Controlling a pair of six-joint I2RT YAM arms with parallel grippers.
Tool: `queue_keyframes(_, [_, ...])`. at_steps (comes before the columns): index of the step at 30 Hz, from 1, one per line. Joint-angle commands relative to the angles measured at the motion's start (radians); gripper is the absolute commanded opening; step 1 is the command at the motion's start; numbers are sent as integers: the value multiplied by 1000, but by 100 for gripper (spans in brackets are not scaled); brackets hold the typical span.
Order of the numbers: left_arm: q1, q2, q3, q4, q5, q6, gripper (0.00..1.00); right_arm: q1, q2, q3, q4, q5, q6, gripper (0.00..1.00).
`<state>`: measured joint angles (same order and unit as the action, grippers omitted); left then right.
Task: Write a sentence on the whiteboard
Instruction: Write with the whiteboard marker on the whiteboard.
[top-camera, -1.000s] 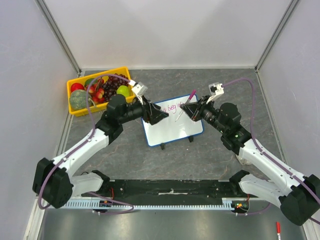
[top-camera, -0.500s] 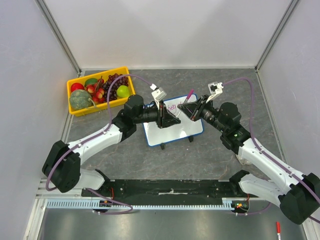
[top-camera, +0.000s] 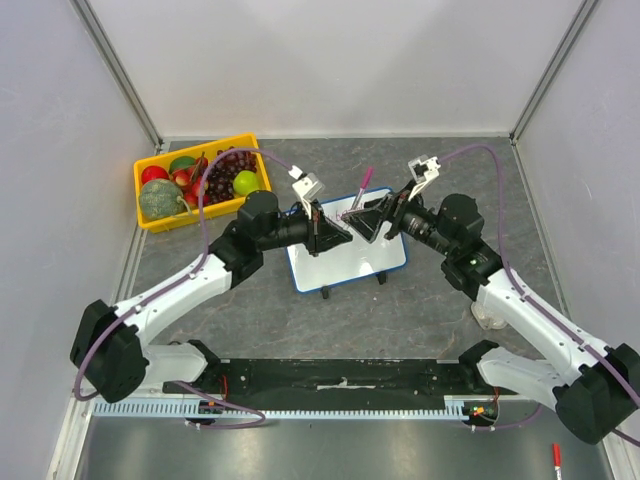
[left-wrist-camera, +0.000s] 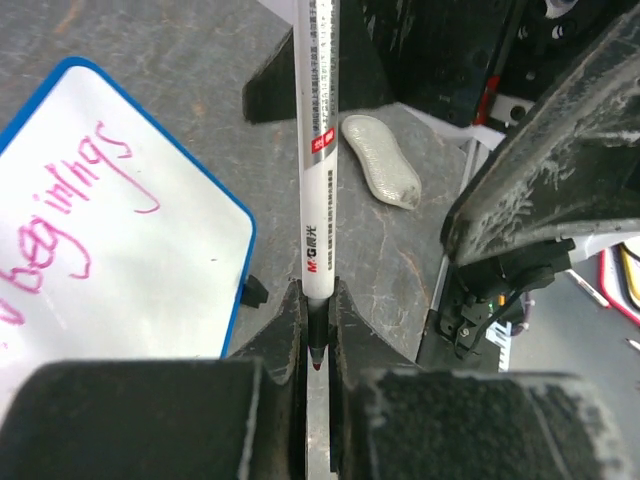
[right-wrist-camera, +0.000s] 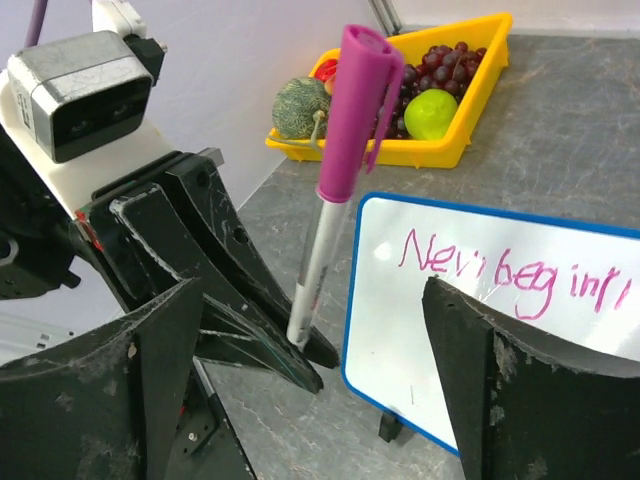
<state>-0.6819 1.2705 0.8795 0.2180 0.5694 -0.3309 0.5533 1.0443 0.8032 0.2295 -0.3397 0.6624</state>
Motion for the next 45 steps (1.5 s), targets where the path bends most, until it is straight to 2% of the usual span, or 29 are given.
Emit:
queue_keyframes(1, [1,-92,59,-143,-97,101,2,-68,-6,70,-13,-165,-50,98])
queue_keyframes(4, [1,-143,46,-186,-108,119,2,-150,-7,64,36,-306,-17,98])
queue_keyframes(7, [1,-174,52,-251,-59,142,2,-205,3,57,112,-441,22,98])
queue_keyframes(9, [1,-180,71,-293,-14,162,2,-208,14,60,171,-525,51,98])
queue_keyframes(13, [1,-188,98,-347,46,199,2,-201,26,37,399,-660,201,98])
queue_keyframes(15, [1,-191,108,-355,76,210,2,-179,37,56,384,-685,181,94])
queue_keyframes(20, [1,-175,141,-371,204,240,2,-104,69,119,165,-665,31,78])
queue_keyframes(26, [-1,-174,147,-393,264,270,2,-102,88,125,171,-686,46,63])
queue_keyframes(30, [-1,-169,144,-413,291,280,2,-98,100,113,237,-709,95,52])
queue_keyframes(32, [1,-169,139,-419,294,282,2,-90,108,116,243,-719,103,38])
queue_keyframes(36, [1,-180,128,-420,276,288,2,-79,115,119,237,-739,100,30])
queue_keyframes(41, [1,-189,122,-419,271,293,2,-73,112,119,182,-754,62,26])
queue_keyframes(45, [1,-191,118,-417,270,293,2,-69,111,129,113,-753,11,5])
